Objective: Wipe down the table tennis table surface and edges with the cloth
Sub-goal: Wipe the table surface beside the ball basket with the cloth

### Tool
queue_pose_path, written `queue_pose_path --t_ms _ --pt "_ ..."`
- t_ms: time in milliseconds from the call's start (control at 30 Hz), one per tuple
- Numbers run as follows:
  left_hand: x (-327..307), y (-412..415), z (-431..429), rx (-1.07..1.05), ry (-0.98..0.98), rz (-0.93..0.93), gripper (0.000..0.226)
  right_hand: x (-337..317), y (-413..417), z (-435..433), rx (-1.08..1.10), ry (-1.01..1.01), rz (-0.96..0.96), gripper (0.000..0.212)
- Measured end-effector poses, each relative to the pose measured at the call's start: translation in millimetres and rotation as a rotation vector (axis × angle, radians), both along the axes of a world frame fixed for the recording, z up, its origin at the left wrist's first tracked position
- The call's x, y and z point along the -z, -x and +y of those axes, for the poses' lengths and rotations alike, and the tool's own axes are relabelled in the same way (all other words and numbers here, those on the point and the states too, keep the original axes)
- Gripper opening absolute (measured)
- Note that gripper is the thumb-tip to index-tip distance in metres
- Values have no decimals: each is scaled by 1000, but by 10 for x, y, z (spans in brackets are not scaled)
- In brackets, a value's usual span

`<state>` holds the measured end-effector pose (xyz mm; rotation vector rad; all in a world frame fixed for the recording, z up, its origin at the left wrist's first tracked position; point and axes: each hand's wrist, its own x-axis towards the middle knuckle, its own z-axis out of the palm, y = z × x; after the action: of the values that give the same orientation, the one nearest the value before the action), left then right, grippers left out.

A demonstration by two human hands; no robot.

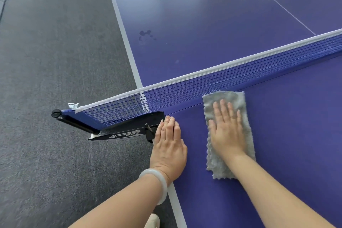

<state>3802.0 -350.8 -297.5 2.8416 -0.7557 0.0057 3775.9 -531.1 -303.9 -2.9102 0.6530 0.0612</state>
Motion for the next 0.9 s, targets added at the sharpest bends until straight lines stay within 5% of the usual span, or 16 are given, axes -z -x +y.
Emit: queue_pose_path --t_ms 133,200,267,367,467,567,767,900 --pt "-15 7 -20 2 -7 3 55 -52 131 111 -437 -93 4 60" --pt "-16 3 -23 2 -20 4 54 -29 150 -235 -348 -52 -39 59" --pt "-16 0 -23 5 -27 4 53 -8 179 -543 -21 -9 -18 56" --pt "-6 7 -7 -4 -31 0 52 -19 200 -174 298 -32 -5 58" --pt "-13 10 15 0 -18 -7 50 41 456 694 31 -21 -51 59" --pt "-31 37 13 20 -35 -13 54 9 808 612 -243 -56 -51 57" --pt "-3 32 -173 244 -24 -84 52 -21 1166 -290 200 -3 -6 57" --pt "-22 -17 -806 375 -49 -8 57 -51 1196 -270 109 -28 23 58"
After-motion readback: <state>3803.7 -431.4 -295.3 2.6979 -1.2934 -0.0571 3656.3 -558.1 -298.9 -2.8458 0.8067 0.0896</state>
